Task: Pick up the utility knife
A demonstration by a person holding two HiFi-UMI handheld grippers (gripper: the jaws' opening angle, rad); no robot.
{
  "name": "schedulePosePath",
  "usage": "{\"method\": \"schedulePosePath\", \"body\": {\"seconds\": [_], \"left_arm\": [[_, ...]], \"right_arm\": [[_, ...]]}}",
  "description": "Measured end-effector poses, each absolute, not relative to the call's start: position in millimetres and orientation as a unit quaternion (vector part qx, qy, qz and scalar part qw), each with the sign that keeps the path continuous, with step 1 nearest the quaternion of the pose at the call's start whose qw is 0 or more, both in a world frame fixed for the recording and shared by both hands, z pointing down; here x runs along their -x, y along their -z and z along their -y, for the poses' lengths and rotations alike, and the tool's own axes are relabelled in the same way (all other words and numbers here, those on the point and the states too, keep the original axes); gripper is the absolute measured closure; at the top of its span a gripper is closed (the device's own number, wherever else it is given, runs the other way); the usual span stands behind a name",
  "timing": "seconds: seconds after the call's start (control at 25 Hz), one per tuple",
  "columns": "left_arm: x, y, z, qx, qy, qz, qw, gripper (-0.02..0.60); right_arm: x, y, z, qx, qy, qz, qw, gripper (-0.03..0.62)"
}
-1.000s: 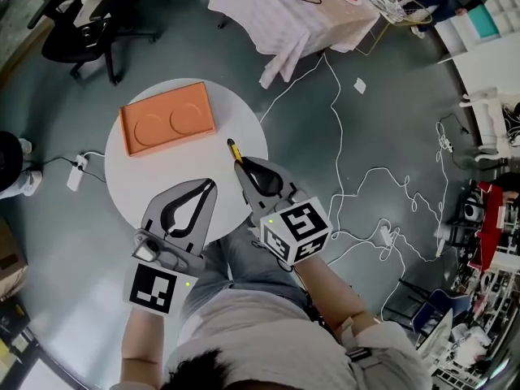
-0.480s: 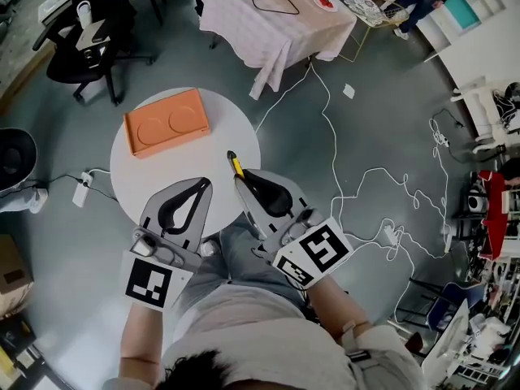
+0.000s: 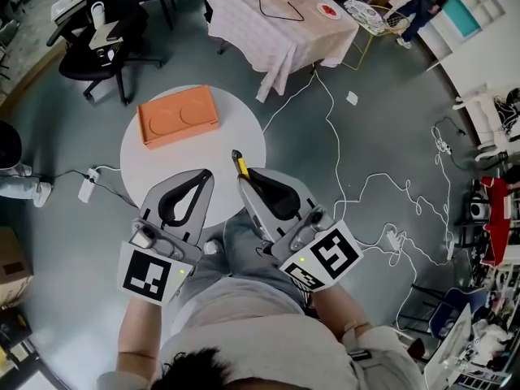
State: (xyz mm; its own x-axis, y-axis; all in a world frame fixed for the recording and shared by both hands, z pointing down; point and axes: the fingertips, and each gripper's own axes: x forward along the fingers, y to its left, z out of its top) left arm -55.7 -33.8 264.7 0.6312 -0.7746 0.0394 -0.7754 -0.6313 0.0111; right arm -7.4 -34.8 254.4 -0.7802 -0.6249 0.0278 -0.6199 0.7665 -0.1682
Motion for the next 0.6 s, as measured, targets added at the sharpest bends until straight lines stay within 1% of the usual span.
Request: {"method": "schedulePosePath", "body": {"seconds": [0.6], "left_arm": [[70, -247, 12, -0.898, -0.004, 0.439, -0.006, 0.569]], "right_arm": [[28, -228, 11, 0.308, 0.041, -0.95, 0.031, 0.556]]}}
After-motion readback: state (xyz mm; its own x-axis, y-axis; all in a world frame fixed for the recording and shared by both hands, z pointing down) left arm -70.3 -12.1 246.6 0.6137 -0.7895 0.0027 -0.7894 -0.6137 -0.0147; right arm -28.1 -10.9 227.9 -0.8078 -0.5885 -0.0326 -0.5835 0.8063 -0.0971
